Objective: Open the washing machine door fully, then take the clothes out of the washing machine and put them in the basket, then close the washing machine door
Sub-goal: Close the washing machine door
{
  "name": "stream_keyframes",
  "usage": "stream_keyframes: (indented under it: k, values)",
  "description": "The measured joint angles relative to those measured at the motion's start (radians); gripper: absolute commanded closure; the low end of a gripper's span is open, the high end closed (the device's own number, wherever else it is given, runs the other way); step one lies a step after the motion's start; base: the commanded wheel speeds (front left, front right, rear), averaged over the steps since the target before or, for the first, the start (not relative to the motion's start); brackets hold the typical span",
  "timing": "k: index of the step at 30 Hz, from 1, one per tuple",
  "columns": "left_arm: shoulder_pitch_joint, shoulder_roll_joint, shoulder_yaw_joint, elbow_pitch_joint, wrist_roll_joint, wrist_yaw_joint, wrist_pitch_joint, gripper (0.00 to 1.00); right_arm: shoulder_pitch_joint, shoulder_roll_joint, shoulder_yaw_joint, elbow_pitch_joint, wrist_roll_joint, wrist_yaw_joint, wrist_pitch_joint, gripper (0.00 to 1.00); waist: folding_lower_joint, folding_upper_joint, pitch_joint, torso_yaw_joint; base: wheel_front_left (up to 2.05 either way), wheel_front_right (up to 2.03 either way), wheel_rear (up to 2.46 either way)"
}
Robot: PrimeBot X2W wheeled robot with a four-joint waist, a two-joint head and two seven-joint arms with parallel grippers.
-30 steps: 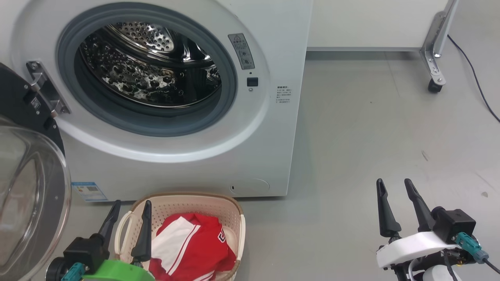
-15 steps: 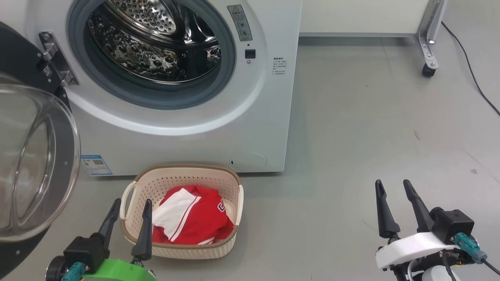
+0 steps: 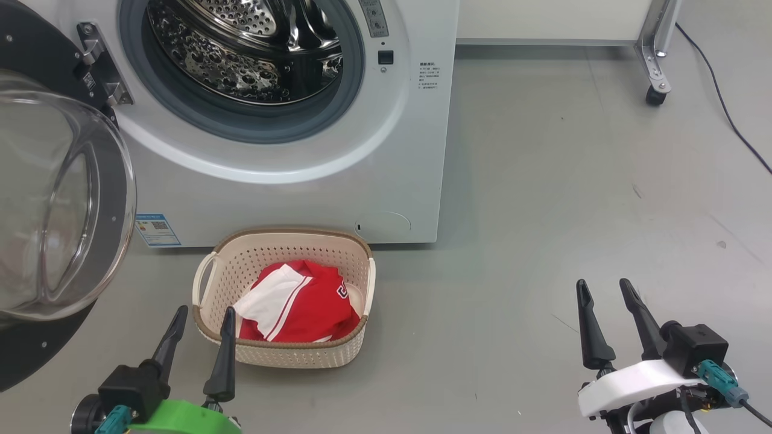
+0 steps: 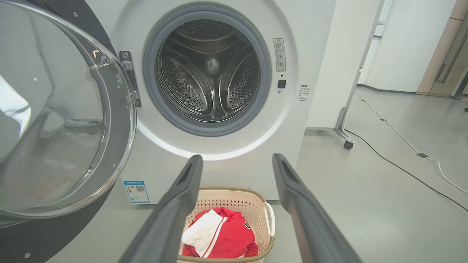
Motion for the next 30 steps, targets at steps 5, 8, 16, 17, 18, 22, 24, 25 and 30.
stream_keyframes:
  k: [5, 8, 16, 17, 18, 22, 24, 25, 30]
  values:
    - [0.006, 0.000, -0.015, -0.004, -0.055, 0.000, 0.000, 0.00, 0.000, 0.000, 0.003, 0.000, 0.000, 0.000, 0.000, 0.00, 0.0000, 0.0000, 0.001, 0.001, -0.58, 0.60, -0.02]
    - [0.011, 0.000, -0.017, -0.008, -0.064, 0.000, 0.000, 0.00, 0.000, 0.000, 0.003, 0.000, 0.000, 0.000, 0.000, 0.00, 0.0000, 0.0000, 0.002, 0.001, -0.41, 0.44, -0.03]
    - [0.011, 0.000, -0.007, -0.016, -0.049, 0.000, 0.000, 0.00, 0.000, 0.001, 0.002, 0.000, 0.000, 0.000, 0.000, 0.00, 0.0000, 0.0000, 0.007, 0.000, -0.21, 0.25, -0.04]
    - [0.011, 0.000, -0.007, -0.018, -0.048, 0.000, 0.000, 0.00, 0.000, 0.001, 0.002, 0.000, 0.000, 0.000, 0.000, 0.00, 0.0000, 0.0000, 0.008, 0.000, -0.06, 0.06, 0.00]
    - [0.011, 0.000, -0.007, -0.019, -0.044, 0.000, 0.000, 0.00, 0.000, 0.001, 0.002, 0.000, 0.000, 0.000, 0.000, 0.00, 0.0000, 0.0000, 0.008, 0.000, -0.02, 0.02, 0.00]
    - [0.011, 0.000, -0.007, -0.021, -0.043, 0.000, 0.000, 0.00, 0.000, 0.001, 0.002, 0.000, 0.000, 0.000, 0.000, 0.00, 0.0000, 0.0000, 0.010, -0.001, 0.00, 0.00, 0.00]
    - [0.011, 0.000, -0.007, -0.022, -0.035, 0.000, 0.000, 0.00, 0.000, 0.001, 0.001, 0.000, 0.000, 0.000, 0.000, 0.00, 0.0000, 0.0000, 0.012, -0.001, 0.00, 0.00, 0.00]
    - [0.011, 0.000, -0.007, -0.022, -0.032, 0.000, 0.000, 0.00, 0.000, 0.001, 0.001, 0.000, 0.000, 0.000, 0.000, 0.00, 0.0000, 0.0000, 0.012, -0.001, 0.00, 0.00, 0.00]
    - [0.011, 0.000, -0.007, -0.021, -0.025, 0.000, 0.000, 0.00, 0.000, 0.001, -0.001, 0.000, 0.000, 0.000, 0.000, 0.00, 0.0000, 0.0000, 0.014, 0.002, 0.00, 0.00, 0.00]
